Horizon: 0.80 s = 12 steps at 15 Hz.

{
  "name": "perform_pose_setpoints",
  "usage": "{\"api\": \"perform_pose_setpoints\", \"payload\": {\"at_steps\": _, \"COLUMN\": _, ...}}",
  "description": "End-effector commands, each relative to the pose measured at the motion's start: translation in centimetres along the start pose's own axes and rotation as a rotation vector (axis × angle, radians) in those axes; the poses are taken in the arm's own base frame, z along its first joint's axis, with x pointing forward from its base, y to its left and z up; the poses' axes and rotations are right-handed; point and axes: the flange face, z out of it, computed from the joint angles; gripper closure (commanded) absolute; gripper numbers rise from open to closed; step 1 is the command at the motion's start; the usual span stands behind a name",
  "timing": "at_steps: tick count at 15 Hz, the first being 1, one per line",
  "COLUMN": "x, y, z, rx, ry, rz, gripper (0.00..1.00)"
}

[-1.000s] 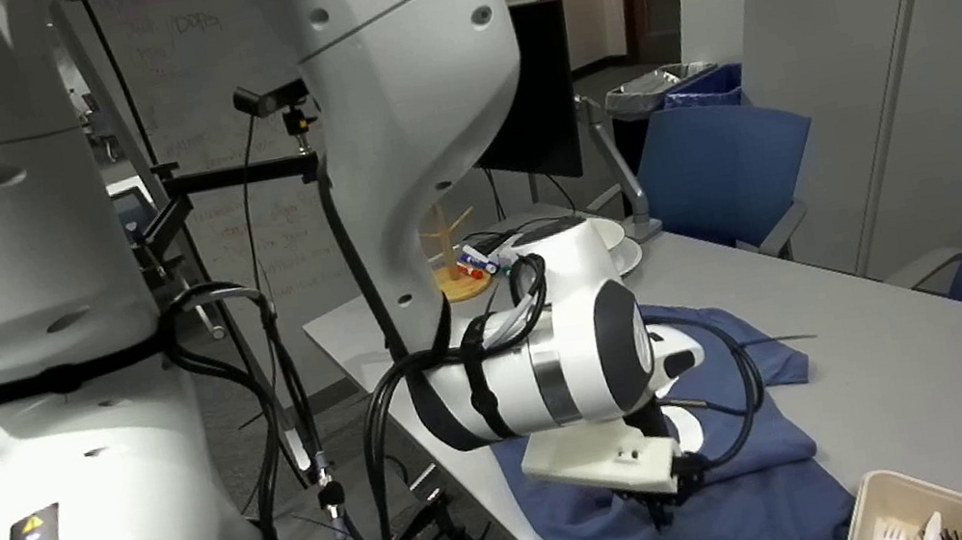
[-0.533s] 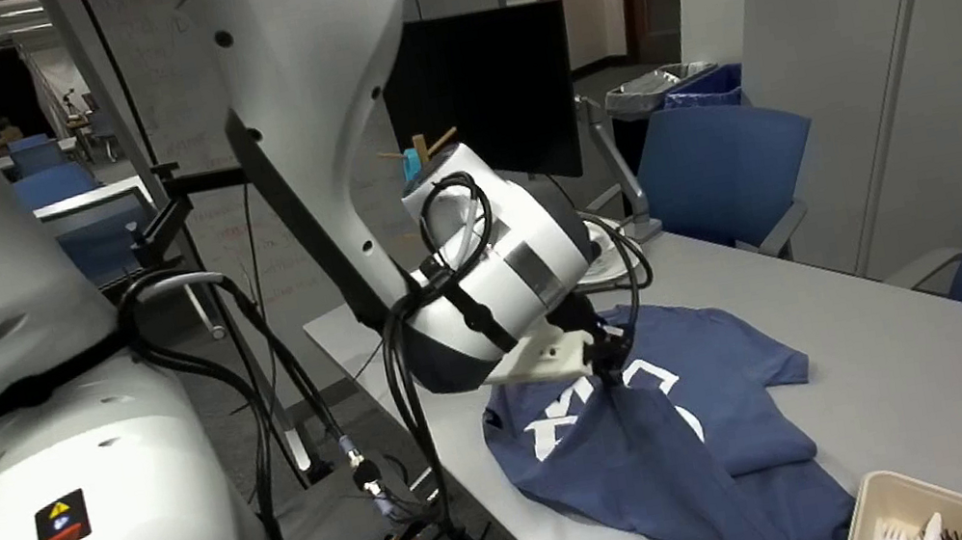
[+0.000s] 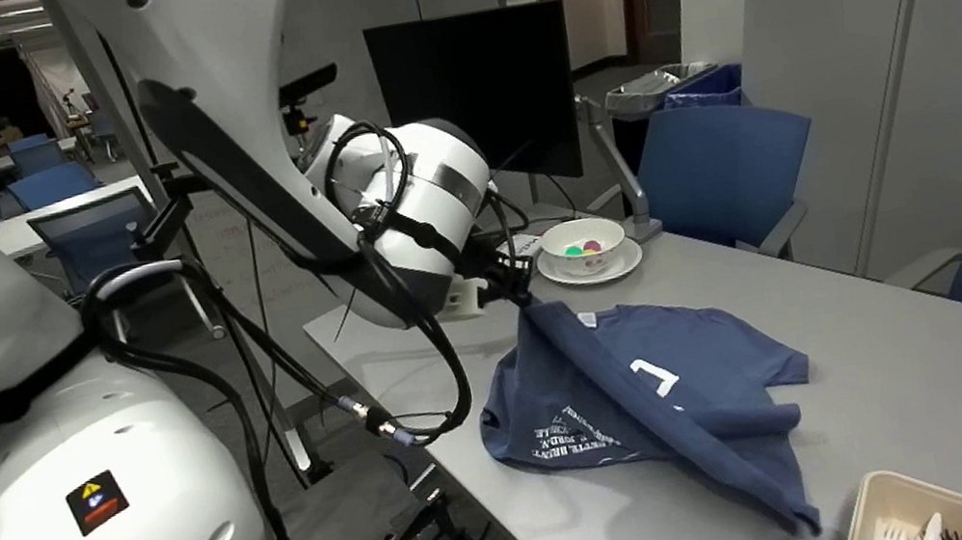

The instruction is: Fold the shirt

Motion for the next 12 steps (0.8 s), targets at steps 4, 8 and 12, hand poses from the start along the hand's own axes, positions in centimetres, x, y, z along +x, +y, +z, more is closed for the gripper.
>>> {"api": "perform_pose_setpoints", "payload": {"at_steps": 4, "x": 0.9, "y": -8.3, "z": -1.3, "rx": 0.142, "ry": 0.072, "rz": -0.068, "gripper": 1.00}}
{"api": "perform_pose_setpoints", "payload": {"at_steps": 8, "x": 2.5, "y": -10.1, "z": 0.1, "rx": 0.164, "ry": 0.103, "rz": -0.077, "gripper": 1.00}}
{"api": "perform_pose_setpoints", "payload": {"at_steps": 12, "x": 4.7, "y": -9.6, "z": 2.7, "rx": 0.125, "ry": 0.148, "rz": -0.051, "gripper": 1.00}}
